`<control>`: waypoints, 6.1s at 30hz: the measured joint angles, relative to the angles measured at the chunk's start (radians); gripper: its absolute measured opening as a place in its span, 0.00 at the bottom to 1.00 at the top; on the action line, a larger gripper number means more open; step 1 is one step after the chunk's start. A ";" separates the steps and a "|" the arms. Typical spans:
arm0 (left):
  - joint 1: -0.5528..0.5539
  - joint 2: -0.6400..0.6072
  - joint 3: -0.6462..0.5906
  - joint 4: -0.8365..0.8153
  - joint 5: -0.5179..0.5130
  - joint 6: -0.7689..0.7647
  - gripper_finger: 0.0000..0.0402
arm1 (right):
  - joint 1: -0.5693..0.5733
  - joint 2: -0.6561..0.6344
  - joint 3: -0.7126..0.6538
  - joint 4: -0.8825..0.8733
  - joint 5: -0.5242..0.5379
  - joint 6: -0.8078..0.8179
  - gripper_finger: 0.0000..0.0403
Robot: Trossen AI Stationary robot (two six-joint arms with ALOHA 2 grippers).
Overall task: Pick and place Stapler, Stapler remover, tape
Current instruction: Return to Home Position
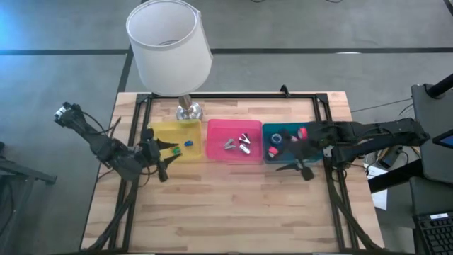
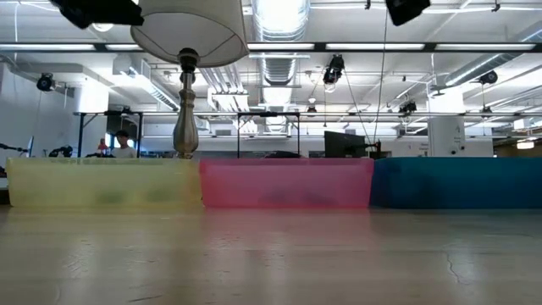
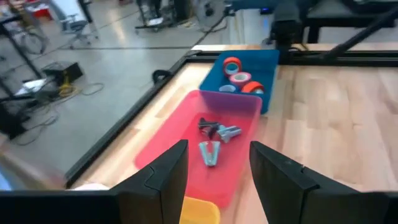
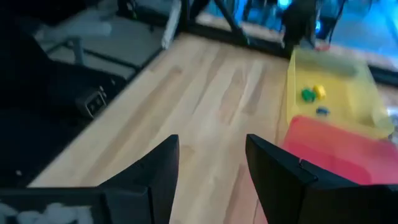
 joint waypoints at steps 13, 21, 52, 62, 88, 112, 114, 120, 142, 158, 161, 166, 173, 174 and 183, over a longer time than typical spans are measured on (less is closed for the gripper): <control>0.150 -0.287 -0.404 0.690 0.450 0.397 0.43 | -0.009 -0.410 -0.278 0.167 -0.020 0.023 0.43; 0.397 -0.439 -0.500 0.683 0.810 0.379 0.43 | -0.033 -0.595 -0.388 0.257 0.006 0.015 0.45; 0.647 -0.755 -0.711 0.677 1.000 0.278 0.43 | -0.035 -0.930 -0.626 0.162 0.293 0.072 0.42; 0.649 -0.766 -0.744 0.658 0.958 0.280 0.43 | -0.035 -0.942 -0.681 0.167 0.319 0.120 0.45; 0.650 -0.757 -0.749 0.603 0.929 0.274 0.43 | -0.035 -0.925 -0.833 0.397 0.501 0.123 0.44; 0.650 -0.752 -0.749 0.602 0.929 0.274 0.43 | -0.035 -0.926 -0.833 0.398 0.499 0.146 0.43; 0.650 -0.752 -0.749 0.602 0.929 0.274 0.43 | -0.035 -0.926 -0.833 0.398 0.499 0.142 0.42; 0.650 -0.752 -0.749 0.602 0.929 0.274 0.43 | -0.035 -0.926 -0.833 0.398 0.499 0.144 0.42; 0.649 -0.752 -0.749 0.602 0.929 0.274 0.43 | -0.035 -0.926 -0.833 0.397 0.499 0.122 0.41; 0.650 -0.752 -0.749 0.602 0.930 0.274 0.43 | -0.035 -0.926 -0.833 0.398 0.499 0.121 0.43; 0.650 -0.752 -0.749 0.602 0.930 0.274 0.43 | -0.035 -0.926 -0.833 0.398 0.499 0.120 0.42; 0.650 -0.752 -0.749 0.602 0.930 0.274 0.43 | -0.035 -0.926 -0.833 0.397 0.499 0.120 0.41; 0.650 -0.752 -0.749 0.602 0.930 0.274 0.43 | -0.035 -0.926 -0.833 0.397 0.499 0.122 0.41; 0.650 -0.752 -0.749 0.602 0.930 0.274 0.43 | -0.035 -0.926 -0.833 0.398 0.499 0.122 0.41; 0.650 -0.752 -0.749 0.602 0.930 0.274 0.43 | -0.035 -0.926 -0.833 0.397 0.499 0.122 0.43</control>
